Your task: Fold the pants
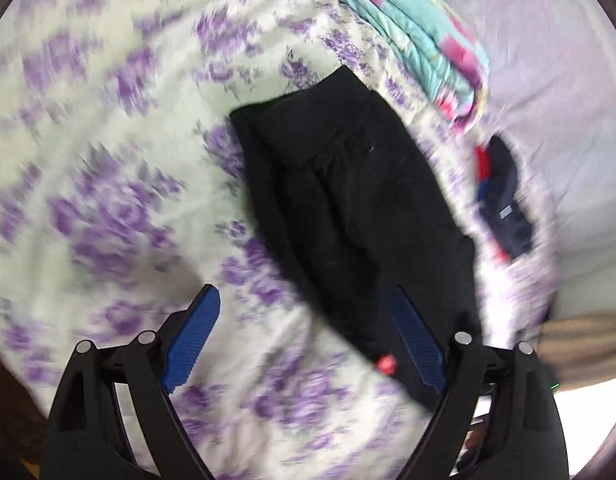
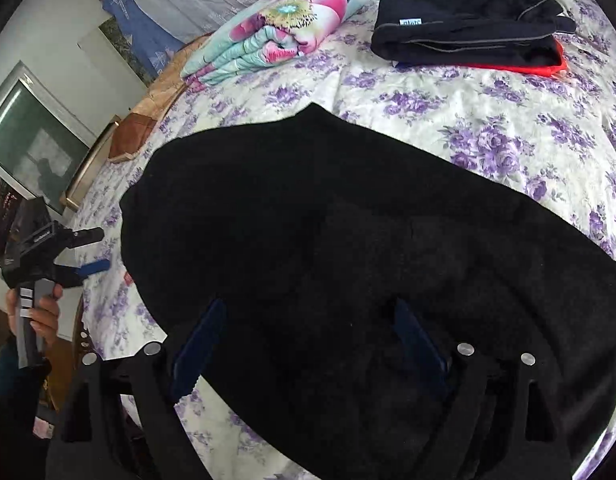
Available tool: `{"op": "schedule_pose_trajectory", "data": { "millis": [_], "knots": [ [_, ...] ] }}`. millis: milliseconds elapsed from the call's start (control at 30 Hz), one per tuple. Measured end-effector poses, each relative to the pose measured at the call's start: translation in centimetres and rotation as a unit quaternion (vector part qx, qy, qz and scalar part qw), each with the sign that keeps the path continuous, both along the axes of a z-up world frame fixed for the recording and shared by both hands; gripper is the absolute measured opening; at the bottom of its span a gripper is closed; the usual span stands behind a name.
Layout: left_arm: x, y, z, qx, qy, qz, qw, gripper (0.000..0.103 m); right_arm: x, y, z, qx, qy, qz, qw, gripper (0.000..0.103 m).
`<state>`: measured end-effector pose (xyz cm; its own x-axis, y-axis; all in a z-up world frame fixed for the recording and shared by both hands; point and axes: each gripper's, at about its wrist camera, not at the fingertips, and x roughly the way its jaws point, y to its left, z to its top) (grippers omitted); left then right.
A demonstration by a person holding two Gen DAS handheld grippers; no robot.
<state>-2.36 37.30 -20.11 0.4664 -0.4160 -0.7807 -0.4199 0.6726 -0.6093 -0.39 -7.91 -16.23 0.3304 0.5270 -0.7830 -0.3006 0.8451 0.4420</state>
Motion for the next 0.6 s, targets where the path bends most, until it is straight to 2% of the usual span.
{"op": "schedule_pose_trajectory", "data": {
  "millis": [33,67,300,400,500,533,600],
  "knots": [
    [0.2,0.8,-0.6,-0.028,-0.006,0.017,0.9994,0.085,0.0,-0.3,0.3,0.01,-0.002,-0.005,1.0,0.088],
    [0.4,1.1,-1.0,-0.04,-0.012,0.027,0.9988,0.085,-0.3,-0.7,0.7,0.018,-0.005,-0.007,1.0,0.088],
    [3.0,2.9,-2.8,-0.072,-0.019,0.048,0.996,0.085,-0.8,-1.3,2.3,0.048,-0.011,-0.019,0.999,0.088],
    [4.8,2.8,-2.7,-0.071,-0.025,0.039,0.9964,0.087,-1.0,-1.1,1.6,0.037,0.003,-0.03,0.999,0.088],
    [6.2,2.3,-2.3,-0.055,-0.035,0.032,0.9974,0.085,-1.4,-1.1,1.7,0.041,0.01,-0.04,0.998,0.088],
    [6.7,2.1,-2.1,-0.049,-0.038,0.03,0.9976,0.077,-1.6,-1.1,1.6,0.041,0.008,-0.042,0.998,0.088],
    [7.3,1.5,-1.8,-0.037,-0.041,0.018,0.9983,0.056,-1.7,-0.9,1.7,0.04,0.001,-0.045,0.998,0.088]
  ]
}}
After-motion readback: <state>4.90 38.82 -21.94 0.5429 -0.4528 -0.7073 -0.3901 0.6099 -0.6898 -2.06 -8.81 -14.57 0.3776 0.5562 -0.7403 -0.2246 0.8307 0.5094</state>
